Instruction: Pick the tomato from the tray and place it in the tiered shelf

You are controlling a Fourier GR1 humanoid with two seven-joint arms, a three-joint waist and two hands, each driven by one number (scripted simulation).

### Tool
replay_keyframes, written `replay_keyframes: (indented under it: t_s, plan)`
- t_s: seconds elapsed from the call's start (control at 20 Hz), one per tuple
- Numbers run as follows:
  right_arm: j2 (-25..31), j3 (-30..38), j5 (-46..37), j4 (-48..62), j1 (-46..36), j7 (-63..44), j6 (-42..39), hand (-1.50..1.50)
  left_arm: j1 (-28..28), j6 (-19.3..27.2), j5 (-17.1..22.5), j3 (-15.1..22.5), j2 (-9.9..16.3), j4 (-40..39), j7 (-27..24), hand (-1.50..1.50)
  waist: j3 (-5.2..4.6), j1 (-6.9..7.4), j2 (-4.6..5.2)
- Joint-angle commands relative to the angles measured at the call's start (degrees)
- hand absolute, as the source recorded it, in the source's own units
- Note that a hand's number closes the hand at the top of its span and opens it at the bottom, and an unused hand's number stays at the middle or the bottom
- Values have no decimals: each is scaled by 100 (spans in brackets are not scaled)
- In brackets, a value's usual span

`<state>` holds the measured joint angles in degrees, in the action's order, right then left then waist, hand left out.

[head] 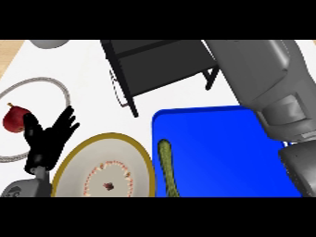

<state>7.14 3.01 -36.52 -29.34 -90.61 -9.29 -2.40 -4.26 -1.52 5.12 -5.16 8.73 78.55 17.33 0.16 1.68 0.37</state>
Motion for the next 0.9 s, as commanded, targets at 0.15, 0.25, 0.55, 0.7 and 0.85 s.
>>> replay_keyframes:
  t_s: [0.15,0.25,0.55,0.7,0.85]
  plan:
    - [91,623,378,244,28,-57,483,150,9,103,-101,31,-57,-65,6,0,-19,-9,23]
    - [139,801,512,316,-51,-128,516,-150,58,-61,38,-57,43,-35,21,0,-20,1,17]
    - [-64,1414,1198,84,-178,-342,661,-150,301,-211,78,-108,79,-185,-230,0,-20,-49,-16]
    - [150,1813,1560,219,-239,-192,650,-150,173,-37,5,-18,58,197,153,0,-16,15,4]
    - [203,2143,1902,163,-345,-362,749,-150,-77,-20,40,-113,-29,-347,-32,0,-22,-72,11]
